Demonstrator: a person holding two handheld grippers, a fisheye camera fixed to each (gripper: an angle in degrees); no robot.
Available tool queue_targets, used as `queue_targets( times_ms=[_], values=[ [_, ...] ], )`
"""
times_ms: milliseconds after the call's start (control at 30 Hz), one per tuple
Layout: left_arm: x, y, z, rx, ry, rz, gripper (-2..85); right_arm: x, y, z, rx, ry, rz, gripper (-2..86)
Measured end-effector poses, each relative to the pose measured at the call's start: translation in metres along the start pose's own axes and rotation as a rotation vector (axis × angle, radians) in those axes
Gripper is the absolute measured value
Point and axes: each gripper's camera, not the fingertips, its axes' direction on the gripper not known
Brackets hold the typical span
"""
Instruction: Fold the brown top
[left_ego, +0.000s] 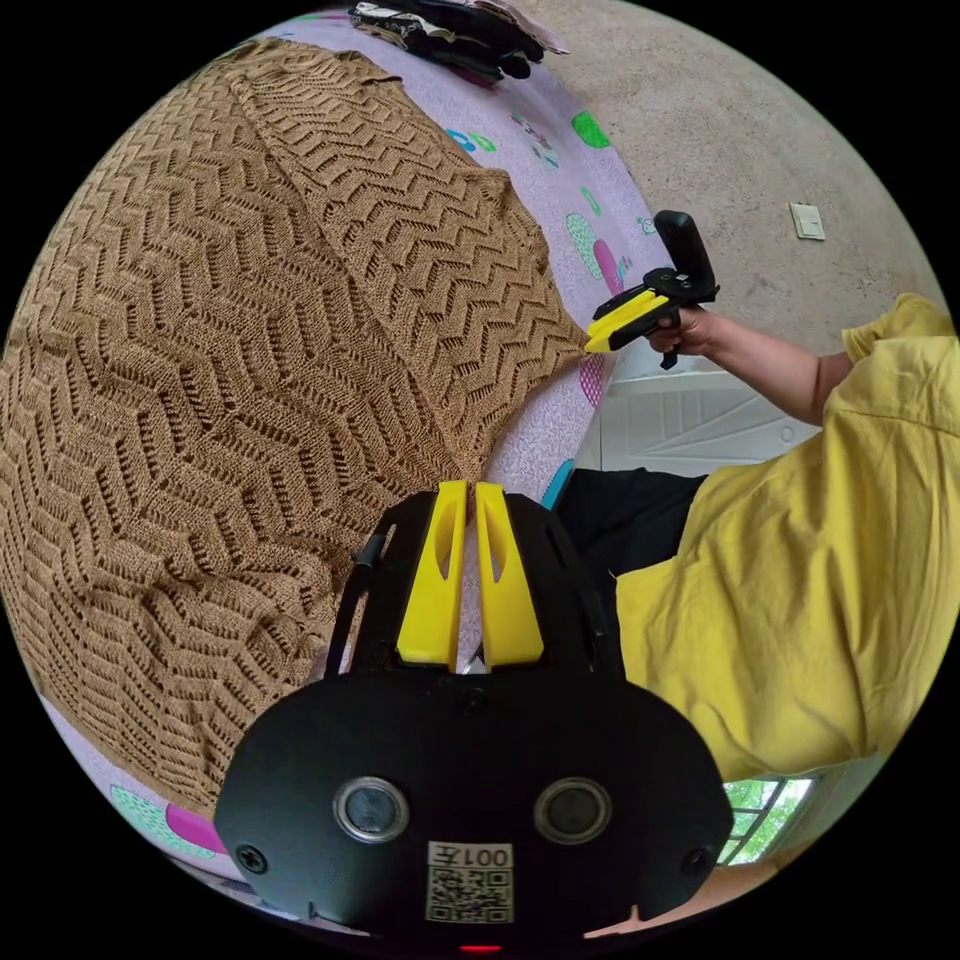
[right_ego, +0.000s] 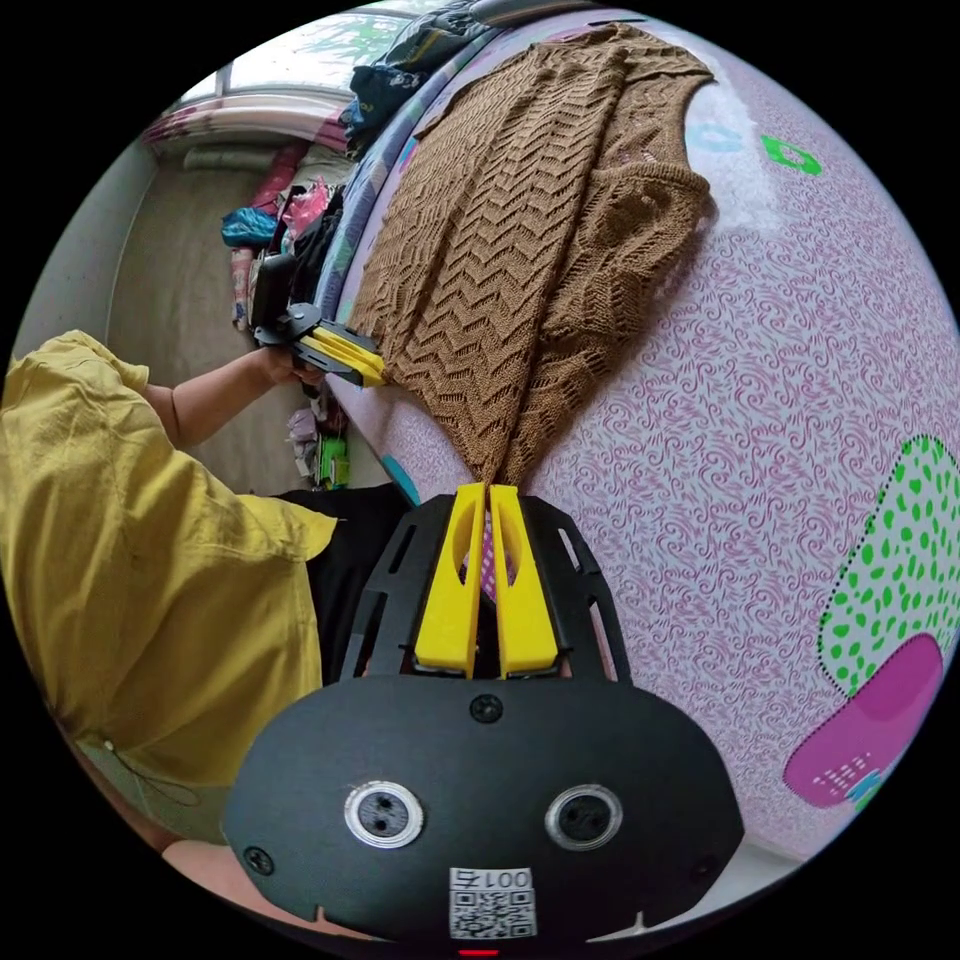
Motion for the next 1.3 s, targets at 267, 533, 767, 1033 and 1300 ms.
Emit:
queue_targets(
  times_ms=[267, 533, 767, 1033, 1300],
  values=[
    [0.015, 0.011, 0.046, -0.044, 0.076, -0.016, -0.9, 0.003, 0.023, 0.021, -0.058, -0.026, 0.059, 0.2],
    [0.037, 0.026, 0.062, 0.082, 0.085, -0.056, 1.9, 0.01, 0.032, 0.026, 0.057, -0.037, 0.112, 1.0],
    [0.075, 0.094, 0.044, 0.161, -0.274, -0.201, 1.0, -0.003, 0.039, 0.018, 0.208, 0.039, 0.082, 1.1],
    [0.069, 0.135, 0.073, -0.319, -1.009, -0.02, 3.4, -0.032, -0.002, 0.053, 0.174, 0.062, -0.094, 1.5],
    [0.075, 0.138, 0.107, -0.457, -1.112, 0.169, 4.0, -0.115, -0.066, 0.163, 0.017, 0.135, -0.503, 3.6]
  ],
)
